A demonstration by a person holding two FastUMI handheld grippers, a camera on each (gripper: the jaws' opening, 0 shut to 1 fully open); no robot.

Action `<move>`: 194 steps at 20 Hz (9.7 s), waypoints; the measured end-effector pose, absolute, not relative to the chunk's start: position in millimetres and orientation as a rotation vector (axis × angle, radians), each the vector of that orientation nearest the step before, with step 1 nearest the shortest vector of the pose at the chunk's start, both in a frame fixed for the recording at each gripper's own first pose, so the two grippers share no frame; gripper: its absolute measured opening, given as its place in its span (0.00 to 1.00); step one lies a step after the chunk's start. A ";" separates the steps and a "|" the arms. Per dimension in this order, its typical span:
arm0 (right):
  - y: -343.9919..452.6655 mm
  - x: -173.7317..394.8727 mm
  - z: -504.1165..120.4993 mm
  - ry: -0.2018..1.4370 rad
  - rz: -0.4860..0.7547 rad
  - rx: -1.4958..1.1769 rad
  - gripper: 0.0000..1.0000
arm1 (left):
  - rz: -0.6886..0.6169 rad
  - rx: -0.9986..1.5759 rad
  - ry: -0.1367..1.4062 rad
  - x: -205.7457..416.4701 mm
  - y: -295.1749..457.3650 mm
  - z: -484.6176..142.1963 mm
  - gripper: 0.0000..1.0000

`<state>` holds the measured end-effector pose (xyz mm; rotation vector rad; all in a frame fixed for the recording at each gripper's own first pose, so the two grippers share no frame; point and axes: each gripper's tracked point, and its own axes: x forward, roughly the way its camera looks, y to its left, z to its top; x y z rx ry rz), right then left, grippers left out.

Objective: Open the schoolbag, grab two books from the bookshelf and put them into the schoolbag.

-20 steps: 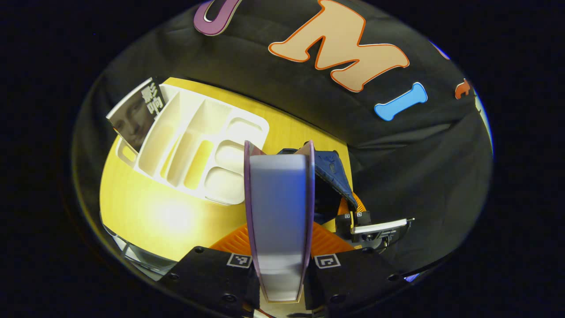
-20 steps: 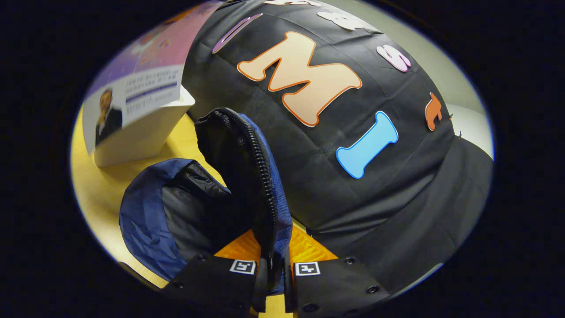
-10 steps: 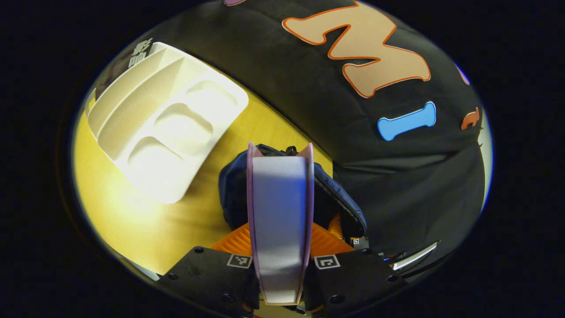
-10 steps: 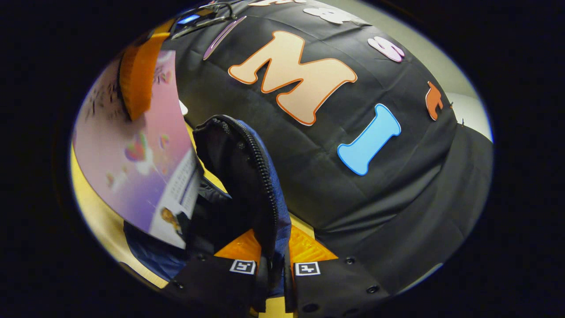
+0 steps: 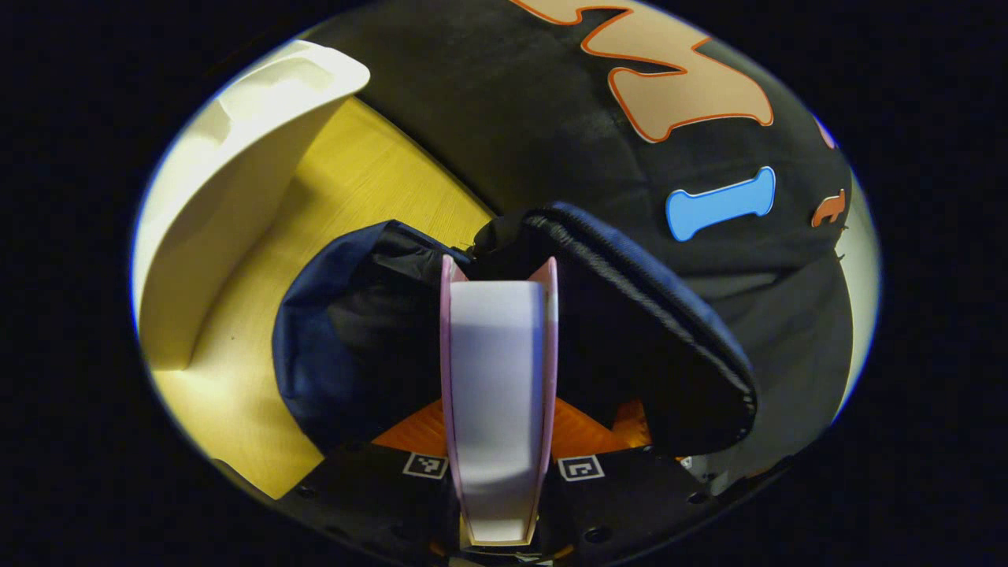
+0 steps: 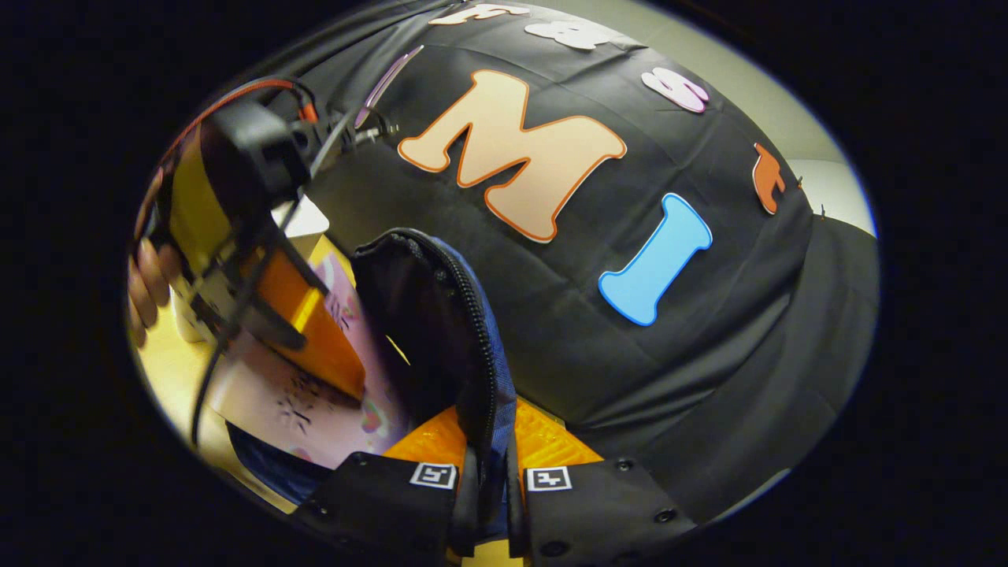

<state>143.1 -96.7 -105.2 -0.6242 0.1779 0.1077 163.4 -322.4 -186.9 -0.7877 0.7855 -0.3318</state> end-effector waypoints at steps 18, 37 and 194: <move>-92.3 143.0 -103.4 0.125 0.114 -0.651 0.17 | -0.435 -0.918 0.848 212.6 -378.5 -241.6 0.50; -115.6 144.0 -99.9 0.138 0.083 -0.592 0.17 | -0.392 -0.510 0.821 65.8 -300.1 -116.9 0.95; -110.9 136.3 -105.6 0.208 0.048 -0.497 0.17 | -0.514 -1.027 0.778 186.8 -353.8 -168.8 0.38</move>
